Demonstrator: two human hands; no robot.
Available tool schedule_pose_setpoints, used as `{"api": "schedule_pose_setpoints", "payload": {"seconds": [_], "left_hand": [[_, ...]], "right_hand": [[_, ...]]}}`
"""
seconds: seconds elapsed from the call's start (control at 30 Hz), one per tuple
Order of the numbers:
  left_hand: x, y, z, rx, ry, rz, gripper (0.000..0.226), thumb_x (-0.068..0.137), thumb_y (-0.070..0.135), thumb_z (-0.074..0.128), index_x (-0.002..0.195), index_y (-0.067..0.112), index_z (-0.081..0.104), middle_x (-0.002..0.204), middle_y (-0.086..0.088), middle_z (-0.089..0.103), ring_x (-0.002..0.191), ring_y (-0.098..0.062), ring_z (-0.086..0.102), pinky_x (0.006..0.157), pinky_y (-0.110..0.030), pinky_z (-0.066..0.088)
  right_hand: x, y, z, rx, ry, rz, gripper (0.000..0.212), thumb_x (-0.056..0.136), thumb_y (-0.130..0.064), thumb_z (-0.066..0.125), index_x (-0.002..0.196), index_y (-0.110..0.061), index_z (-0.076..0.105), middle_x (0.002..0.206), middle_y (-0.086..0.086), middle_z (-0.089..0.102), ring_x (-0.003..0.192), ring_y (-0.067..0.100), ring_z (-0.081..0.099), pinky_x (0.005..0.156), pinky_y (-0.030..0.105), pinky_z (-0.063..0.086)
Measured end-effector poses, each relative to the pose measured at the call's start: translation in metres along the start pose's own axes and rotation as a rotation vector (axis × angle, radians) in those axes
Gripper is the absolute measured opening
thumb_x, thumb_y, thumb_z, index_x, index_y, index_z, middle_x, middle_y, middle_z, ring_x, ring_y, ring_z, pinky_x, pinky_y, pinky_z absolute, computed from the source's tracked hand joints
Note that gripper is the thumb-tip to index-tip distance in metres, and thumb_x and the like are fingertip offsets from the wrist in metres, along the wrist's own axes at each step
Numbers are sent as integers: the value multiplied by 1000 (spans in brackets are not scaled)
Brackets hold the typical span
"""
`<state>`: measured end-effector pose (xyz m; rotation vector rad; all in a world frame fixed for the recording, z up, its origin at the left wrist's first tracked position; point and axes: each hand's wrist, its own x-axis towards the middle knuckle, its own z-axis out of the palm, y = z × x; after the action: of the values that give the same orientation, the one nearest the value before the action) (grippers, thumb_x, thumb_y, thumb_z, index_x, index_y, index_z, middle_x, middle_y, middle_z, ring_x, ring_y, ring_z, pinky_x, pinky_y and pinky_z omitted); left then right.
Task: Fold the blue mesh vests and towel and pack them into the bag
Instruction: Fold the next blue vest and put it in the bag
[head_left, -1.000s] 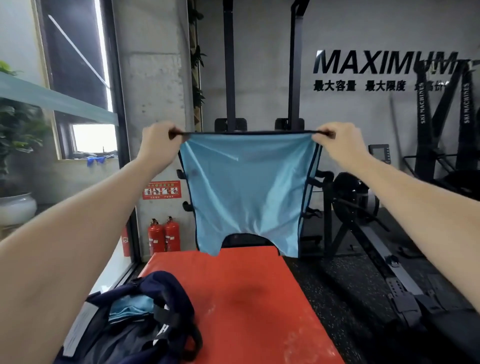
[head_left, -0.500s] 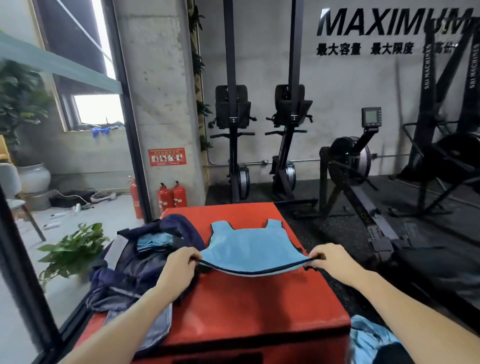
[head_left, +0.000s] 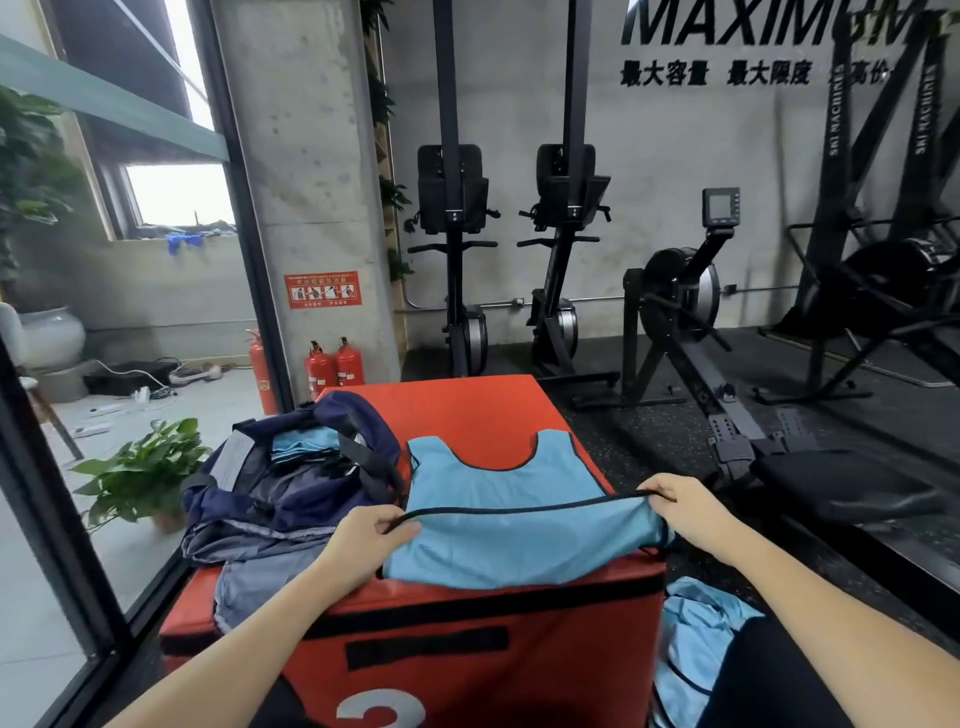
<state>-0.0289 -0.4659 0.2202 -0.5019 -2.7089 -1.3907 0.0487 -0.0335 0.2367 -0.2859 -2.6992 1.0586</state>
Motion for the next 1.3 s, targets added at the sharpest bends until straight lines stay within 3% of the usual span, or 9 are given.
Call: {"api": "schedule_pose_setpoints", "payload": {"seconds": [0.1, 0.17, 0.3, 0.5, 0.57, 0.67, 0.77, 1.03, 1.3], "left_hand": [[13, 11, 3, -176, -38, -28, 13, 86, 31, 76, 77, 22, 75, 68, 7, 61, 69, -6, 50, 70, -30, 38], [27, 9, 3, -213, -67, -35, 27, 79, 45, 78, 81, 18, 76, 73, 4, 61, 73, -9, 51, 73, -30, 38], [64, -5, 5, -157, -8, -55, 55, 73, 59, 74, 83, 5, 68, 72, 4, 48, 71, -11, 42, 70, -32, 31], [124, -19, 25, 132, 159, -88, 28, 89, 31, 68, 65, 19, 59, 52, 13, 47, 51, -5, 39, 54, -23, 34], [135, -28, 36, 248, 145, -118, 6, 90, 24, 66, 84, 26, 66, 66, 14, 60, 65, -6, 55, 63, -24, 42], [148, -51, 58, 314, 115, -164, 28, 91, 12, 59, 118, 18, 64, 104, -1, 65, 92, -18, 60, 75, -27, 42], [157, -65, 73, 284, 130, -220, 32, 92, 3, 54, 121, 12, 62, 109, -6, 60, 94, -20, 55, 75, -21, 34], [196, -95, 75, 445, 153, -381, 44, 94, 28, 54, 136, 15, 52, 135, -13, 48, 120, -37, 43, 99, -44, 41], [215, -130, 62, 453, 192, -435, 26, 90, 36, 55, 86, 10, 63, 93, -12, 67, 88, -35, 60, 70, -36, 44]], "right_hand": [[10, -1, -7, 39, -45, 29, 28, 94, 9, 49, 93, -12, 67, 88, -2, 68, 85, 9, 60, 69, 6, 40], [23, 0, -10, 48, -57, 38, 30, 94, 9, 50, 91, -15, 68, 85, -6, 66, 84, 7, 59, 68, 5, 40], [66, 2, -7, 69, -57, 53, 30, 96, 1, 53, 95, -25, 68, 101, -5, 70, 101, 9, 63, 86, 19, 43], [140, 3, 26, -7, -21, 49, 24, 95, -8, 59, 94, -30, 67, 104, -2, 71, 102, 14, 64, 93, 31, 49], [155, 6, 46, -41, 12, 78, 17, 95, -12, 58, 99, -26, 66, 105, 1, 71, 97, 17, 64, 92, 32, 49], [171, 10, 85, -101, -32, 96, 15, 96, -18, 57, 107, -23, 63, 111, 2, 70, 98, 22, 64, 94, 38, 51], [182, -2, 133, -108, -91, 19, 21, 95, -17, 57, 114, -17, 66, 114, -1, 70, 104, 19, 64, 94, 38, 50], [206, -73, 247, 40, -255, -149, 19, 95, -21, 61, 113, -19, 67, 111, -3, 70, 103, 15, 63, 94, 27, 46], [233, -113, 297, 182, -285, -39, 30, 88, -36, 71, 115, -22, 65, 101, -10, 65, 98, 10, 61, 85, 24, 45]]}}
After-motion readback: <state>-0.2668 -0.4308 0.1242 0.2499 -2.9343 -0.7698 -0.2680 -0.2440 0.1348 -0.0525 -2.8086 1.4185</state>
